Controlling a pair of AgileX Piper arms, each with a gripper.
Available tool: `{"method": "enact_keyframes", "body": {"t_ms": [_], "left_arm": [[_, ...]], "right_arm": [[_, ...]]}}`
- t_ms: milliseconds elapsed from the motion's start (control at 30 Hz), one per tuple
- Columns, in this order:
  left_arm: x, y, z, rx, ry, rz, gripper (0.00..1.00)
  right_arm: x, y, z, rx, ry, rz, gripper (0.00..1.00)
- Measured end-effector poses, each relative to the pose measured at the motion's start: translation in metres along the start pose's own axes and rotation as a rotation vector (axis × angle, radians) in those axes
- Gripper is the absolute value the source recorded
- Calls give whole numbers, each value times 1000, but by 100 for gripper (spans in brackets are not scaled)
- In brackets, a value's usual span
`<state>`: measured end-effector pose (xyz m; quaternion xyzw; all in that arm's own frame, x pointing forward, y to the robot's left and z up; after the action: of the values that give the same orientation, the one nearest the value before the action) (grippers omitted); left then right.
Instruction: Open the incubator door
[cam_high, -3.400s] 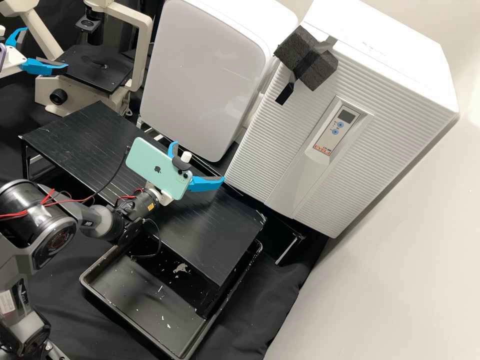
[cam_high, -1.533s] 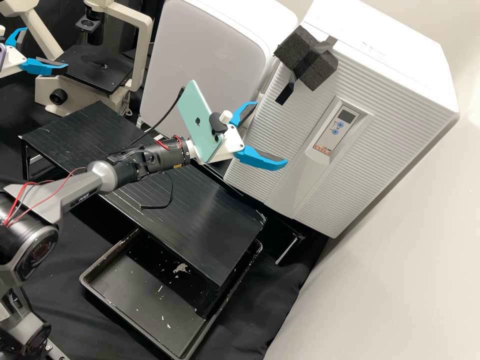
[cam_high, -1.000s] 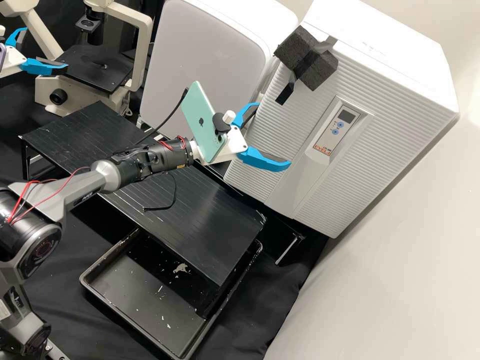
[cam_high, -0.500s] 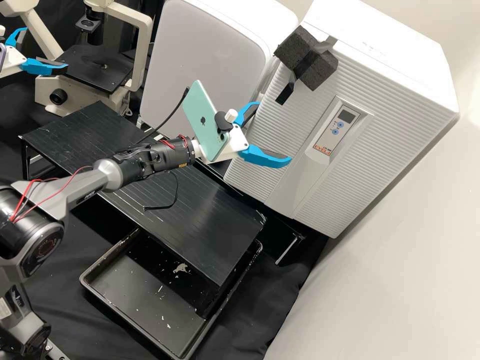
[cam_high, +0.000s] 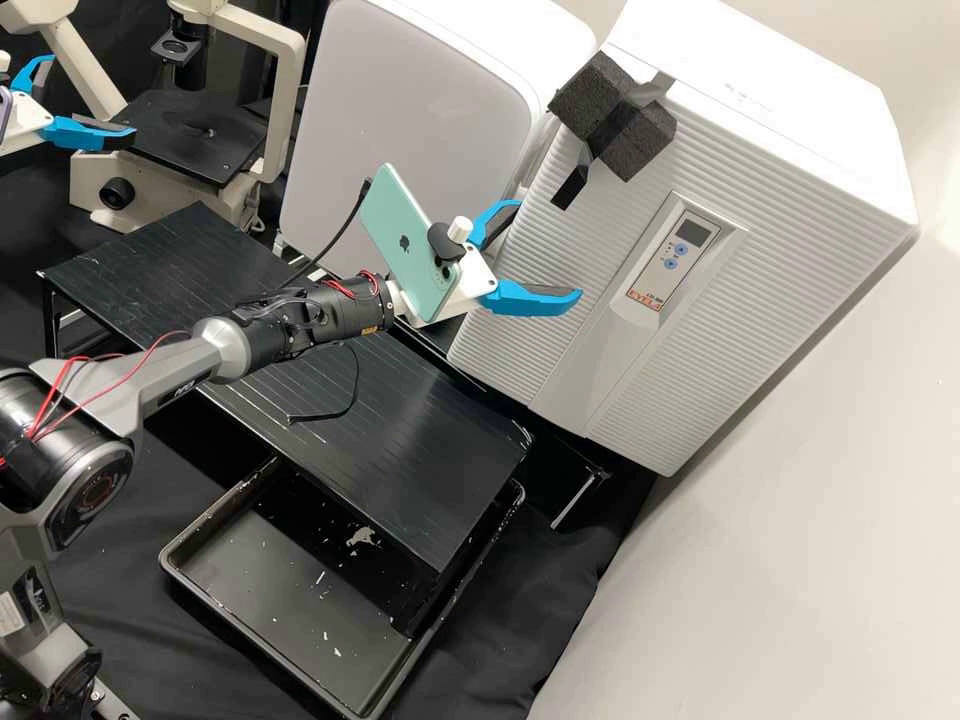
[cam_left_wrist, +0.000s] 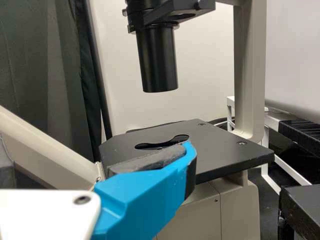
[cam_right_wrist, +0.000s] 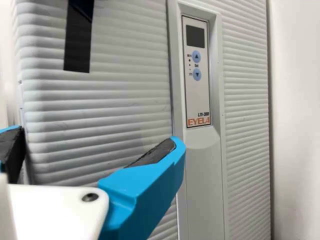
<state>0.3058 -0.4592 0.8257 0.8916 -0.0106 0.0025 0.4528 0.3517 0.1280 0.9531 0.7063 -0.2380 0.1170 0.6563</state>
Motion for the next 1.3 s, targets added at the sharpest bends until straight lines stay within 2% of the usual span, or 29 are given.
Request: {"method": "enact_keyframes", "body": {"t_ms": [267,800,1300], "left_arm": [[0,0,0,0,0,0,100],[0,0,0,0,0,0,100],[0,0,0,0,0,0,100]], "right_arm": [[0,-1,-2,-11,5,-25,0],[-9,13,4,-5,-14,-90,0],[-17,19,8,-45,-11,-106,0]]}}
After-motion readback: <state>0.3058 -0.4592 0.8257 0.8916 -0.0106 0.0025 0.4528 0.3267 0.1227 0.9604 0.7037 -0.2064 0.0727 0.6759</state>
